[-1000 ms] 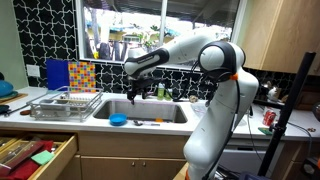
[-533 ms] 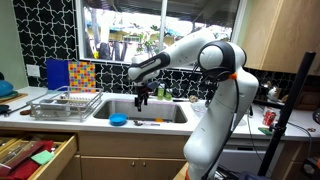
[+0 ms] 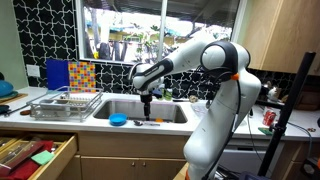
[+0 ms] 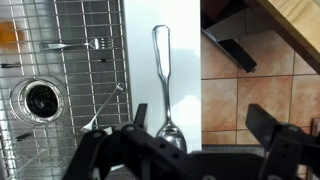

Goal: Remove the white sponge from the blue bowl, put it in the sink and then put the silver spoon on the blue bowl

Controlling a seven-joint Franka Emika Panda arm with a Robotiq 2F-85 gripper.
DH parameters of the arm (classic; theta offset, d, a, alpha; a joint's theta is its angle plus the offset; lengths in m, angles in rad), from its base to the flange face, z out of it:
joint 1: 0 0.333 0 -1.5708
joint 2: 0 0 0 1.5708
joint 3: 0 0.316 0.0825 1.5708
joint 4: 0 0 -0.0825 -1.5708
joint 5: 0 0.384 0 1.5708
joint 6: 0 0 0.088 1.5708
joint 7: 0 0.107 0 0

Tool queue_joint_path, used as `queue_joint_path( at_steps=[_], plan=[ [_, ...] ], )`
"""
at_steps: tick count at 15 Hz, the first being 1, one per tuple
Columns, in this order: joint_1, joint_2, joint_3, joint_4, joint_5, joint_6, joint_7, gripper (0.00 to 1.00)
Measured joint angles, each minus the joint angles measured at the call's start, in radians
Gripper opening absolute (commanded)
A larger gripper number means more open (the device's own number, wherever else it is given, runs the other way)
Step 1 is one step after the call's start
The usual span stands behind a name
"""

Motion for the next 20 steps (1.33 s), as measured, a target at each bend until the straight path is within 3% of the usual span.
queue_joint_path(
  at_steps=[4, 9, 10, 13, 17, 18, 20],
  plan=[
    [-0.008, -0.006, -0.013, -0.067, -0.015, 0.090, -0.043, 1.00],
    [-0.010, -0.006, -0.013, -0.077, -0.017, 0.105, -0.043, 0.97],
    [-0.010, -0.003, -0.013, -0.077, -0.017, 0.110, -0.042, 0.80],
    [-0.010, 0.012, -0.014, -0.077, -0.014, 0.134, -0.042, 0.66],
    [-0.010, 0.042, -0.014, -0.077, -0.017, 0.190, -0.042, 0.34],
    [-0.010, 0.050, -0.014, -0.077, -0.017, 0.201, -0.042, 0.39],
    [-0.011, 0.068, -0.014, -0.077, -0.017, 0.219, -0.044, 0.28]
  ],
)
